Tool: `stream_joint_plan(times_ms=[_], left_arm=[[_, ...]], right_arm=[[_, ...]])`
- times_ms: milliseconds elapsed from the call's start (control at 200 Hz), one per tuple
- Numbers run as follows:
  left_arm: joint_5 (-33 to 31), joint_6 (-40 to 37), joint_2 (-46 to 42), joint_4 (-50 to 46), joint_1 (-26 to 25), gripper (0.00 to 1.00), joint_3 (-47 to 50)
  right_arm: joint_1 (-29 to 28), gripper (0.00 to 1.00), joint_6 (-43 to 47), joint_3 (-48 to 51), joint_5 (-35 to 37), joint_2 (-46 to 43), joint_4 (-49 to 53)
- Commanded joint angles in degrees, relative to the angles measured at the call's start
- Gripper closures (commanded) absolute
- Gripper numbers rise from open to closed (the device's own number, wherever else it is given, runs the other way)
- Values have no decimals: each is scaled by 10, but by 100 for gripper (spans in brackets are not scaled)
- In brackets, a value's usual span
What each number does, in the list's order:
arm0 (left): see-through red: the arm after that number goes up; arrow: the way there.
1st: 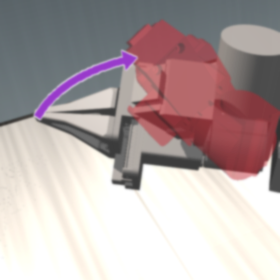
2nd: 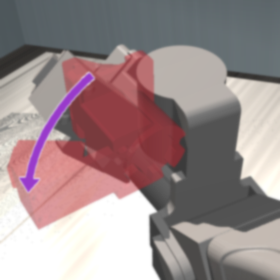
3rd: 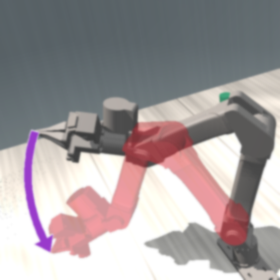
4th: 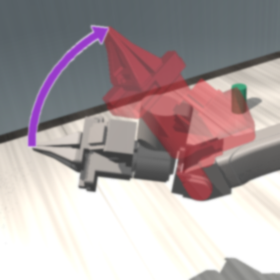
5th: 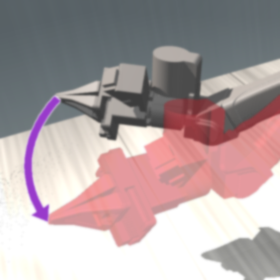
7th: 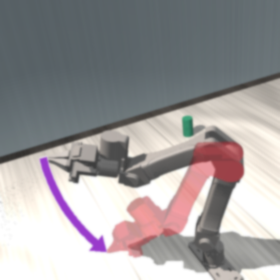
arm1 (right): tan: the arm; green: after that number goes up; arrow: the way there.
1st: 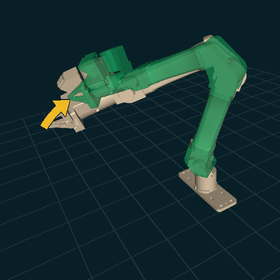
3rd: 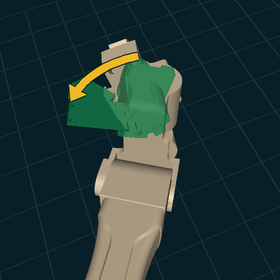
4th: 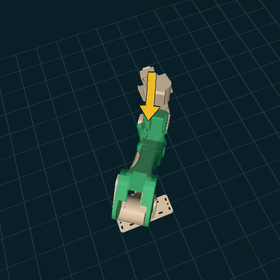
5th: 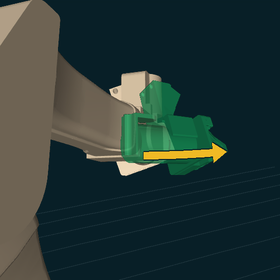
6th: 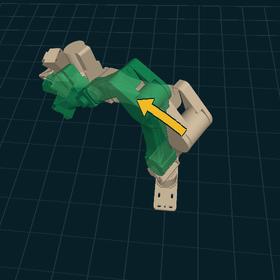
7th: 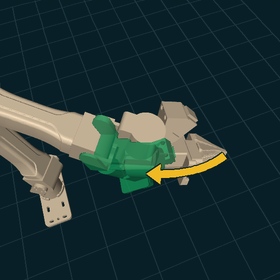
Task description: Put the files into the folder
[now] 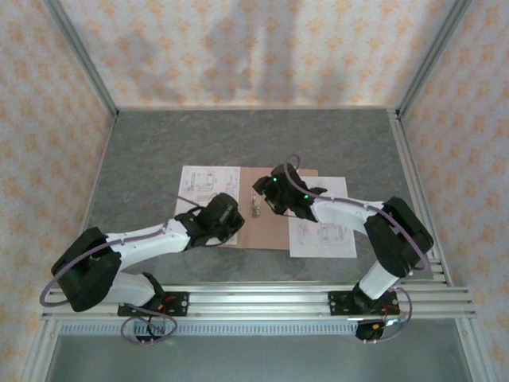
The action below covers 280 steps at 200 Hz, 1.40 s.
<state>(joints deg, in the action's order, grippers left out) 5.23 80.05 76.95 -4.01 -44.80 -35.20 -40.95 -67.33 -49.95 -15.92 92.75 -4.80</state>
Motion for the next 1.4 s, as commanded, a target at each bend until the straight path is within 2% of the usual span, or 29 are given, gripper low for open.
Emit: stream_joint_plan(times_ms=[0,200,505,806,1036,1201,1396], left_arm=[[-53,42,19,45,-28,100,15],[-53,76,77,150,-43,100,63],[-69,90,89,142,-58,100,81],[-74,89,79,128,-63,100,84],[-75,90,76,125,-64,100,84],[-76,90,76,125,-64,100,80],[-81,87,65,109,-66,100,67]], right_arm=[[-19,35,-80,24,-6,-5,-79],[-33,35,-153,29,-6,20,-151],[-48,35,-222,14,-6,74,-196],[-29,40,-218,-25,14,86,-190],[19,43,-203,-82,14,99,-140],[51,44,-194,-126,-16,147,-117],[72,45,-125,-168,-23,134,-94]])
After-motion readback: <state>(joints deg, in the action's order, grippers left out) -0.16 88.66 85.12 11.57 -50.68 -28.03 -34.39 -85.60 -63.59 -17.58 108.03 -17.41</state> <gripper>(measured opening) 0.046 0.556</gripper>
